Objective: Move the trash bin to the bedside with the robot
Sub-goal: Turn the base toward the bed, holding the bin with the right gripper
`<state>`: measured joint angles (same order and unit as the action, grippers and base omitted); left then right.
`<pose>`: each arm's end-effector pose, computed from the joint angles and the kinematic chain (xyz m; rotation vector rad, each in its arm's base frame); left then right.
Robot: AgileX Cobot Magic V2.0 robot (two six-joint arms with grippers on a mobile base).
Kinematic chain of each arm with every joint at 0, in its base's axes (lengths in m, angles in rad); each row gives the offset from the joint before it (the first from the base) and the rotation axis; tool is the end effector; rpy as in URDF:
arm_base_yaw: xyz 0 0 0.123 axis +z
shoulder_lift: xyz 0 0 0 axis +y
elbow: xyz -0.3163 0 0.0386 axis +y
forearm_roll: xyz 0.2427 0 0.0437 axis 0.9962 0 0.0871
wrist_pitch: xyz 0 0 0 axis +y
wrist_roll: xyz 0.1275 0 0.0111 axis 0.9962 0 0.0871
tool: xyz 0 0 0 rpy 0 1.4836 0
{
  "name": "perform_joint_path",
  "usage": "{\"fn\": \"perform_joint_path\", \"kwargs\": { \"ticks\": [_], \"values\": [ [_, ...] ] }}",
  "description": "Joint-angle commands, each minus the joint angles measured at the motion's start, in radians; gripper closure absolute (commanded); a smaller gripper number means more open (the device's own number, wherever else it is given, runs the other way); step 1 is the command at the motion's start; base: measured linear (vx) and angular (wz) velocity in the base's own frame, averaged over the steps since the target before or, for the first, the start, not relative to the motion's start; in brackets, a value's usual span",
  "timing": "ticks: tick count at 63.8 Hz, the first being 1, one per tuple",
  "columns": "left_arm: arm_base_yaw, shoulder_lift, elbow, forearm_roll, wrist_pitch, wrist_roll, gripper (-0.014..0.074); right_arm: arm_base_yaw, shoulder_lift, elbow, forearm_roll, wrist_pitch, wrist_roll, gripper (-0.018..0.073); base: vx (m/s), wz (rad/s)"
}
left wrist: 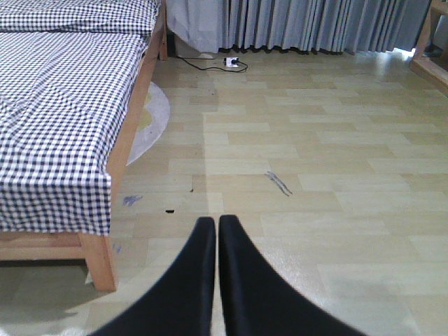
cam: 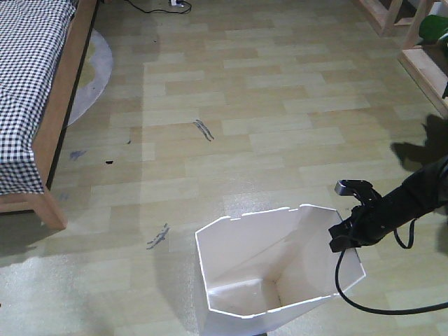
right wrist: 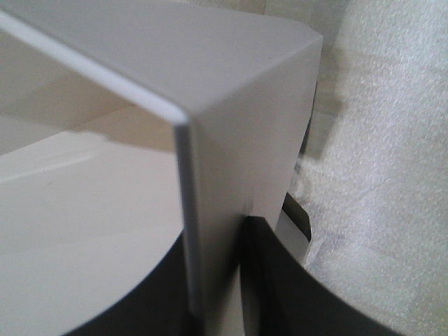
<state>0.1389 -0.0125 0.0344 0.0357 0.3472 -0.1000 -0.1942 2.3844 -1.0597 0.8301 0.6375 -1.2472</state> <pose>0.0491 0.0084 0.1604 -0.1983 1.8423 0.0617 0.3473 -0.0110 -0.0265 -0.4535 2.9821 0.7224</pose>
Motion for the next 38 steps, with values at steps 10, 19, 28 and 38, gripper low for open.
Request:
{"fn": "perform_joint_path", "kwargs": {
  "ticks": [10,19,28,38],
  "values": [
    [-0.003,-0.014,0.003,-0.002,-0.066,-0.004,0.0603,-0.004,-0.073,-0.01,0.062,0.173,-0.008,0.0562,0.26,0.0],
    [-0.003,-0.014,0.003,-0.002,-0.066,-0.004,0.0603,-0.004,-0.073,-0.01,0.062,0.173,-0.008,0.0562,0.27,0.03],
    [-0.003,-0.014,0.003,-0.002,-0.066,-0.004,0.0603,-0.004,-0.073,-0.01,0.062,0.173,-0.008,0.0562,0.28,0.05],
    [-0.003,-0.014,0.003,-0.002,-0.066,-0.004,0.0603,-0.004,-0.073,-0.01,0.062,0.173,-0.008,0.0562,0.3,0.07]
  ]
}}
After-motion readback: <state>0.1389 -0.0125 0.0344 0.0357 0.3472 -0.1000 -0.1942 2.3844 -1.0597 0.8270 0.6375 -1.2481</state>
